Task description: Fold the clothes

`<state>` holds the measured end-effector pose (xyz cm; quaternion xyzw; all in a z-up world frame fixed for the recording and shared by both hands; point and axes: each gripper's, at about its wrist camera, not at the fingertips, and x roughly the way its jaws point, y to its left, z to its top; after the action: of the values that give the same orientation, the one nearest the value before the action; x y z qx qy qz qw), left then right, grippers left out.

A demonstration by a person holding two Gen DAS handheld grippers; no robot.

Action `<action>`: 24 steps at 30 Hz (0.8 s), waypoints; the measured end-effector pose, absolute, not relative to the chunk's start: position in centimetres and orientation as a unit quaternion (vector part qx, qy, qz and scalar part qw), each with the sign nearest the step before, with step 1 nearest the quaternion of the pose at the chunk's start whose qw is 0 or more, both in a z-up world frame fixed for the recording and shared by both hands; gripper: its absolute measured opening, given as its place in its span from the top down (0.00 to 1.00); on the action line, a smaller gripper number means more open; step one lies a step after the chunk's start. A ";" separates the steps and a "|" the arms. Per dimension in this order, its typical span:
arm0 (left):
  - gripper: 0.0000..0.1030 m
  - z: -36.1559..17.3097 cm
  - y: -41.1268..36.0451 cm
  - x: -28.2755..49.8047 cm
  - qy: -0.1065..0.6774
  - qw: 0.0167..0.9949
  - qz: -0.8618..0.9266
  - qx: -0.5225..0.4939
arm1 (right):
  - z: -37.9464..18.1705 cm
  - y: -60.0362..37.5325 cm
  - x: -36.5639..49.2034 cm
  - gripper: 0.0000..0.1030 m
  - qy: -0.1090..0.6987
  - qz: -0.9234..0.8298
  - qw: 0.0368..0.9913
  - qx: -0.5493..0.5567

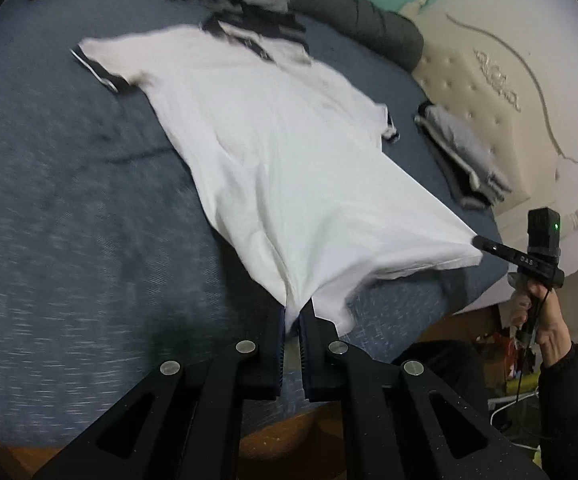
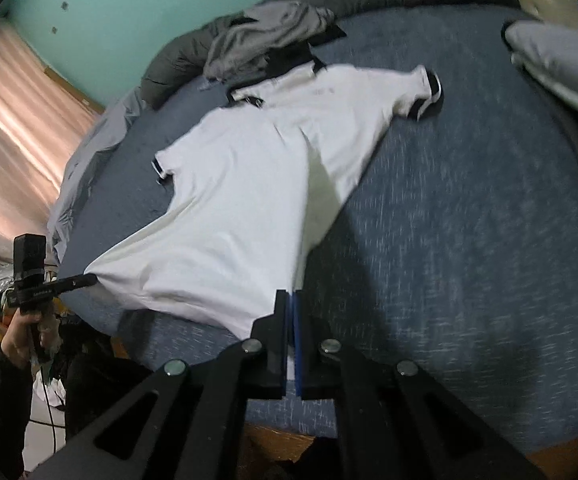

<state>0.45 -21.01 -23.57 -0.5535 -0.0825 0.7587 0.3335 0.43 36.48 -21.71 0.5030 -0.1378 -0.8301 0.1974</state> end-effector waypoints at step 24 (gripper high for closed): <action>0.94 -28.6 -27.2 -3.2 -0.122 0.256 0.757 -0.589 | -28.0 34.9 -1.0 0.60 -0.138 -0.807 0.170 0.549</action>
<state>-3.18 -27.23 -28.58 -0.5891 -0.1215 0.7567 0.2561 -0.96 34.85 -27.97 0.5489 -0.1385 -0.8067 0.1697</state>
